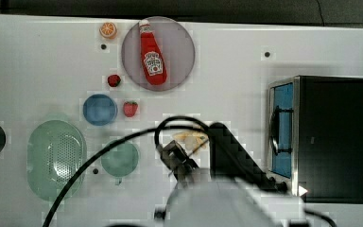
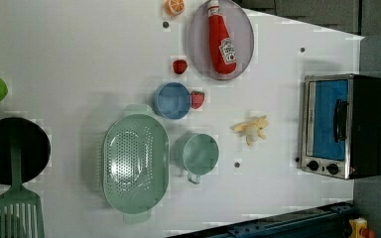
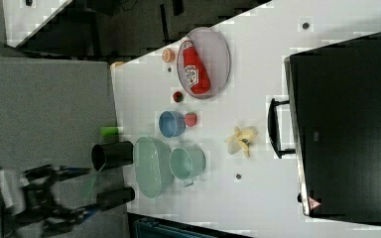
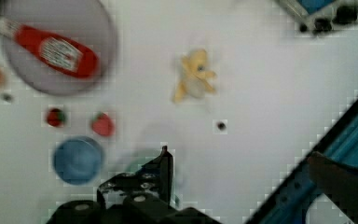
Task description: Pick banana from table and place on oven.
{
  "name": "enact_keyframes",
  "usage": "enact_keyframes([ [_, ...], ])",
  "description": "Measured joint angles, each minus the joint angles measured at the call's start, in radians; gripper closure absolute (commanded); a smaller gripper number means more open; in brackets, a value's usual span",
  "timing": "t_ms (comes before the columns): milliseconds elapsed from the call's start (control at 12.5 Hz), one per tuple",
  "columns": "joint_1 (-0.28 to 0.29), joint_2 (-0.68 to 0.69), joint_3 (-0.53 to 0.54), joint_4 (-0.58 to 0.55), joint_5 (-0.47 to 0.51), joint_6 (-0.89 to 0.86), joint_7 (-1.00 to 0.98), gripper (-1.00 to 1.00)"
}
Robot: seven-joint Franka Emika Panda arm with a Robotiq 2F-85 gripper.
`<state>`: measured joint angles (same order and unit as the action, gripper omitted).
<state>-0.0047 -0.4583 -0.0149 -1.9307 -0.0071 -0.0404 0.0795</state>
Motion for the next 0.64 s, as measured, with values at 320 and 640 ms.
enact_keyframes([
  [320,-0.005,0.018,0.007,-0.003,-0.012,0.098,0.0,-1.0],
  [640,-0.006,0.223,0.006,-0.165,-0.027,0.264,0.002,-1.0],
])
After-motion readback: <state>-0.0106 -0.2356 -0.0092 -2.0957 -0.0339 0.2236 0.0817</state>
